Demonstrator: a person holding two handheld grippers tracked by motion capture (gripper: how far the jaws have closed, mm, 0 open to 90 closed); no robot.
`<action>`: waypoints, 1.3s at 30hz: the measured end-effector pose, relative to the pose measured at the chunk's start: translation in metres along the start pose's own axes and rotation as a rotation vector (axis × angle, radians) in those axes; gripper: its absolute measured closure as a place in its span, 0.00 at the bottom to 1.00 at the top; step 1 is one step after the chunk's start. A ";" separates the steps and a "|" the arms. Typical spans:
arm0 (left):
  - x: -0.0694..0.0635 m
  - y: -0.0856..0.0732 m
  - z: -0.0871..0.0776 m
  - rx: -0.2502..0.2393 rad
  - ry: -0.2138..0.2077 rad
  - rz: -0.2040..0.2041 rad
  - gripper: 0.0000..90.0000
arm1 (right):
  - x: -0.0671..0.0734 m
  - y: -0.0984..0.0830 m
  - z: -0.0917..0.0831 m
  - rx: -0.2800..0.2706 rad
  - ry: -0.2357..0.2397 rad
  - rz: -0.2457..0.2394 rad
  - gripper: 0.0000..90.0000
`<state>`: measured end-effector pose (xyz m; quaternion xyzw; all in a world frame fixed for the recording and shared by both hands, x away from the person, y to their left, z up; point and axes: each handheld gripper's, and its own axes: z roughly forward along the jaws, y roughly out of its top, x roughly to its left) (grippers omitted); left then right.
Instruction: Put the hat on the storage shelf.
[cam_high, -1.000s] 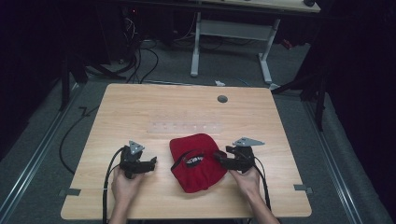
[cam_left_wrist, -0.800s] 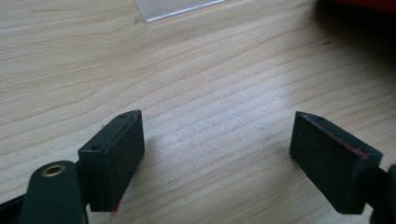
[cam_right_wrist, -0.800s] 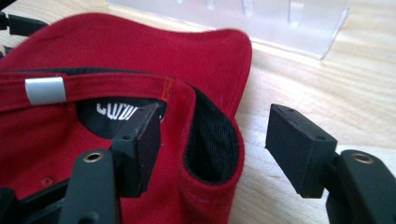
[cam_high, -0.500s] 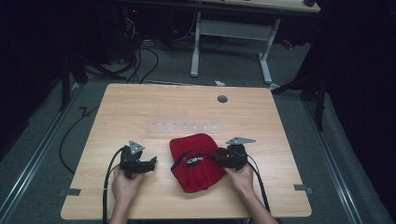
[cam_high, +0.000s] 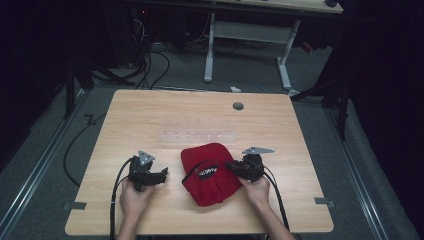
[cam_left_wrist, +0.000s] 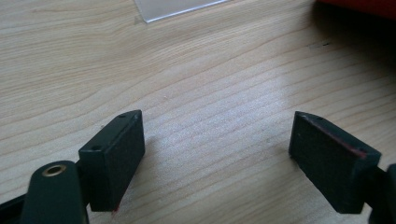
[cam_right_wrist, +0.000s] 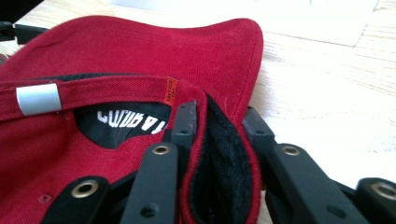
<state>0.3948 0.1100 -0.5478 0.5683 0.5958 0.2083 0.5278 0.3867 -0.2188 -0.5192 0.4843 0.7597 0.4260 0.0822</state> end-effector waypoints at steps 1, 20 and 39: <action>0.000 0.000 0.000 0.000 0.000 0.000 0.21 | -0.001 0.000 0.000 -0.004 0.007 0.004 0.83; -0.002 0.000 0.002 -0.003 0.002 -0.007 0.21 | 0.005 0.012 -0.013 -0.028 0.064 0.040 0.89; 0.002 0.008 -0.007 -0.036 -0.019 -0.038 0.32 | 0.009 0.025 -0.032 -0.034 0.093 0.025 0.90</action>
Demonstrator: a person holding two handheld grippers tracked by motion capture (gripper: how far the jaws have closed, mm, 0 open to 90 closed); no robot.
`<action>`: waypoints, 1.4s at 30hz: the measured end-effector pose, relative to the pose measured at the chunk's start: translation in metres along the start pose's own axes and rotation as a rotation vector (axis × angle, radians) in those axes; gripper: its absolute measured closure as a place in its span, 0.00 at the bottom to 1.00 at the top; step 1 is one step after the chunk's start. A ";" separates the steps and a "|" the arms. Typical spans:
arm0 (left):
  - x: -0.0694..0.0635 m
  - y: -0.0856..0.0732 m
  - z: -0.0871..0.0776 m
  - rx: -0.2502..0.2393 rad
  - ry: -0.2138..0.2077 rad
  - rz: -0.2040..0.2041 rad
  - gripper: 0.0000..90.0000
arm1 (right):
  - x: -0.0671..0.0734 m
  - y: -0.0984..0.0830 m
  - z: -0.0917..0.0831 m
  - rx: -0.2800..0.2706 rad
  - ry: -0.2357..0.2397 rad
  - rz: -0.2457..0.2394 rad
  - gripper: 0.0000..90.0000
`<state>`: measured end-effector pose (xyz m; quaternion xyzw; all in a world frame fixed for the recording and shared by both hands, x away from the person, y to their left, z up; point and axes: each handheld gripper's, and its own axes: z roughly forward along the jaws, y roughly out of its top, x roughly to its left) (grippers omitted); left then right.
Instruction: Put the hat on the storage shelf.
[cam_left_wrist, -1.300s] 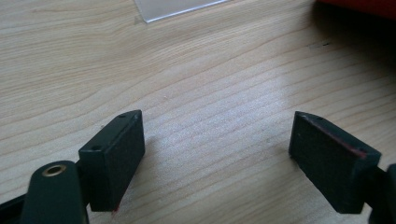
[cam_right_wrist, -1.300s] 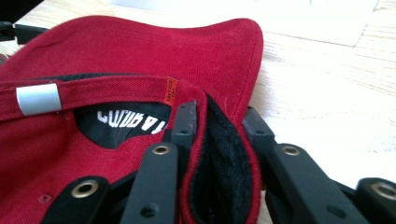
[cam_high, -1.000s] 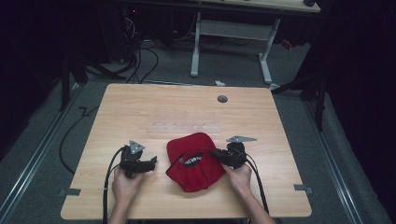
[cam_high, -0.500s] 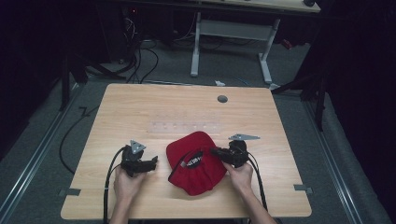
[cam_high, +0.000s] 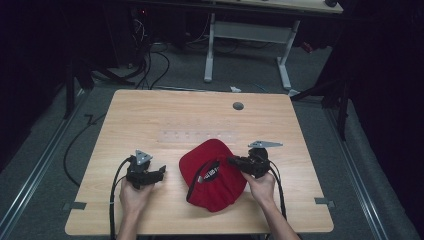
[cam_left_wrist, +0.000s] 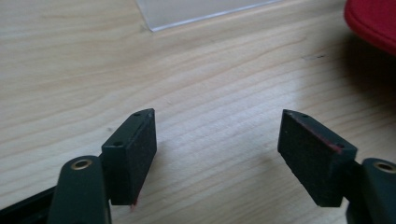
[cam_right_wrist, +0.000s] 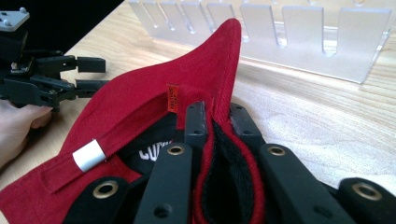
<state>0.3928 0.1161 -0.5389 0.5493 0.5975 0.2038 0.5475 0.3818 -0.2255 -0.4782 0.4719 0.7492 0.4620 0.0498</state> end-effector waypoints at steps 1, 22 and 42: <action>-0.001 0.001 -0.002 -0.009 -0.002 0.014 0.32 | 0.000 0.000 -0.001 -0.007 0.002 0.005 0.90; -0.058 0.009 -0.034 -0.002 -0.213 0.119 0.24 | -0.004 0.004 -0.023 -0.012 0.011 0.041 0.90; -0.096 -0.026 -0.054 0.073 -0.319 0.268 0.18 | -0.016 0.013 -0.040 0.018 0.015 0.067 0.90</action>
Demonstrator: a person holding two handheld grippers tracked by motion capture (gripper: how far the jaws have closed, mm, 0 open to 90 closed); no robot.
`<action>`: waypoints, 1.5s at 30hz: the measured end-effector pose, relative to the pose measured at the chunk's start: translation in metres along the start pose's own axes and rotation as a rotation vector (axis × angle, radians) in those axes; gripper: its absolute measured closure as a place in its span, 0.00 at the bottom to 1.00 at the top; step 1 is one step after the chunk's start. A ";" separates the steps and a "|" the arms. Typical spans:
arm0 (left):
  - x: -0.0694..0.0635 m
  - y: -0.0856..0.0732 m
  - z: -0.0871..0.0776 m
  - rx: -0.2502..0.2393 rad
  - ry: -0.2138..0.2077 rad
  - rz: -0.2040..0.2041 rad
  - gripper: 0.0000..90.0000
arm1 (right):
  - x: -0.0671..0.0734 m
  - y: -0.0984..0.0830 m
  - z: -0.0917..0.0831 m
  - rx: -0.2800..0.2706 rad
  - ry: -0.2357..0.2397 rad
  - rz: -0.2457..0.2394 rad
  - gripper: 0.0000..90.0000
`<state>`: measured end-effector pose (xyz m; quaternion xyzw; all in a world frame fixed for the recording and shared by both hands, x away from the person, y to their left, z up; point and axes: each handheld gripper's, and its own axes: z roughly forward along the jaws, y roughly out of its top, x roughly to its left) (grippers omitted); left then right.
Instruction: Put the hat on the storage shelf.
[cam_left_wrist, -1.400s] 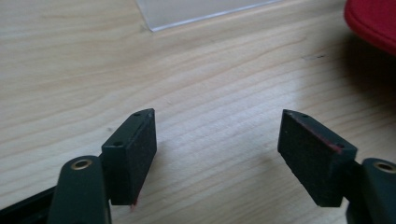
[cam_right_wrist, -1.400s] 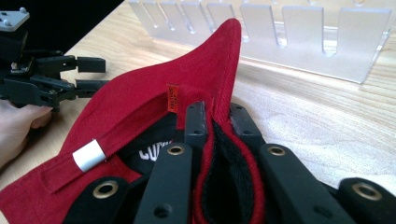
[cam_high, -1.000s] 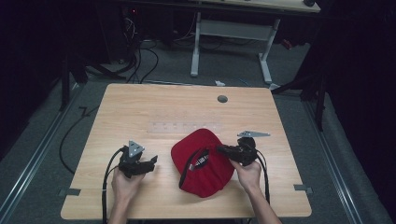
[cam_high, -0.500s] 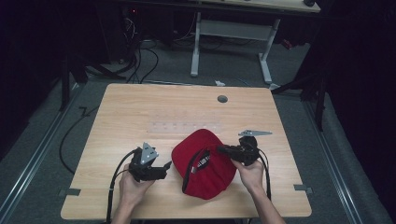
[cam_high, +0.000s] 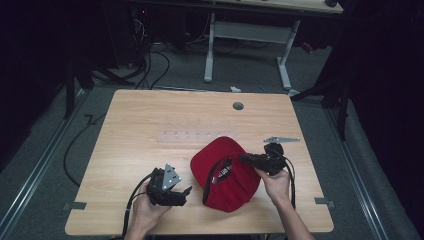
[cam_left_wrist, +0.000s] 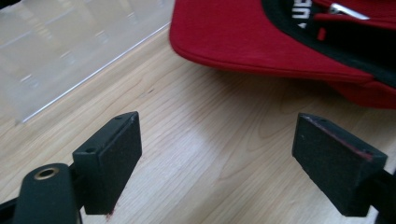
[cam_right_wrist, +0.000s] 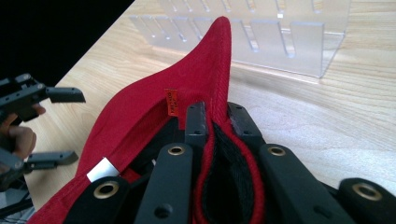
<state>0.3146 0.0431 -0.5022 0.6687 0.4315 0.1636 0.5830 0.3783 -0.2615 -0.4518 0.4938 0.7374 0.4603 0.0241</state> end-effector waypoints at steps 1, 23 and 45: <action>-0.003 0.000 0.002 -0.001 -0.009 0.003 0.17 | 0.000 0.003 -0.001 0.000 0.007 0.014 0.90; -0.021 0.005 0.011 -0.019 -0.017 0.145 0.19 | 0.009 0.017 0.011 0.046 0.074 0.065 0.89; -0.019 0.004 0.015 -0.046 0.034 0.199 0.38 | 0.017 0.015 0.016 0.094 0.051 0.054 0.89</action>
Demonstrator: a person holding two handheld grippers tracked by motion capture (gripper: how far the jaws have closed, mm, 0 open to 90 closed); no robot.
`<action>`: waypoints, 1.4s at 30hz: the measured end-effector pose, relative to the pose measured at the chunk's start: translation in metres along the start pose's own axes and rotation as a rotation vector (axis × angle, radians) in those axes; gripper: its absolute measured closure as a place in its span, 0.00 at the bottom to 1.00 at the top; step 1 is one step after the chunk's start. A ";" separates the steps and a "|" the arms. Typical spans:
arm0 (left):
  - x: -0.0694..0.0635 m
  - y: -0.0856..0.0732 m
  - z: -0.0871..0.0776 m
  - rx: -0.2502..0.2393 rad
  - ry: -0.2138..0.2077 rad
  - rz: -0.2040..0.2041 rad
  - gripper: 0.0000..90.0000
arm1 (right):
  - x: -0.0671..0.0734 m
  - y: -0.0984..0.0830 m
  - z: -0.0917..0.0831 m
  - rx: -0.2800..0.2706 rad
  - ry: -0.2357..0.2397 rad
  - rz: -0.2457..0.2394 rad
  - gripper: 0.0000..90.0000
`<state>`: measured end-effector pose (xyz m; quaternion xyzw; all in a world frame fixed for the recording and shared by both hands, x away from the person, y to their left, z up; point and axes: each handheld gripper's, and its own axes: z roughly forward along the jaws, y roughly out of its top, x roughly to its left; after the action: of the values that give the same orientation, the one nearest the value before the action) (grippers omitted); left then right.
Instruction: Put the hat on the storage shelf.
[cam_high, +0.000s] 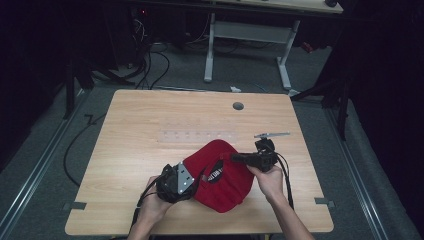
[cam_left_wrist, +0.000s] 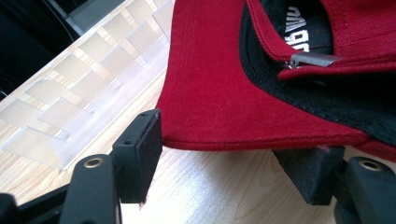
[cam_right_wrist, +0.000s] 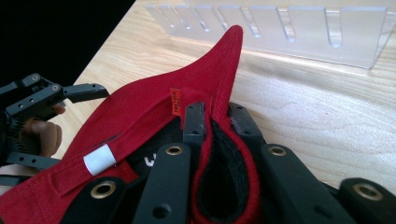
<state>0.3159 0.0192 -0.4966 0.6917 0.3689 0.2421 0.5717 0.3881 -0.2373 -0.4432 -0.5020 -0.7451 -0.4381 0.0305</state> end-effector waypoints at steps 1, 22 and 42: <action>0.000 0.000 0.000 0.004 -0.001 0.006 0.38 | 0.000 0.000 0.000 0.002 -0.002 0.001 0.89; -0.003 0.002 0.002 0.028 -0.049 0.022 0.52 | 0.004 0.002 0.003 0.014 0.008 -0.016 0.89; 0.000 0.015 -0.008 0.106 -0.176 -0.018 0.82 | -0.002 0.007 0.009 0.034 0.056 -0.018 0.84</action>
<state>0.3130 0.0234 -0.4806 0.7361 0.3358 0.1557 0.5667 0.3977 -0.2320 -0.4449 -0.4820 -0.7560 -0.4394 0.0561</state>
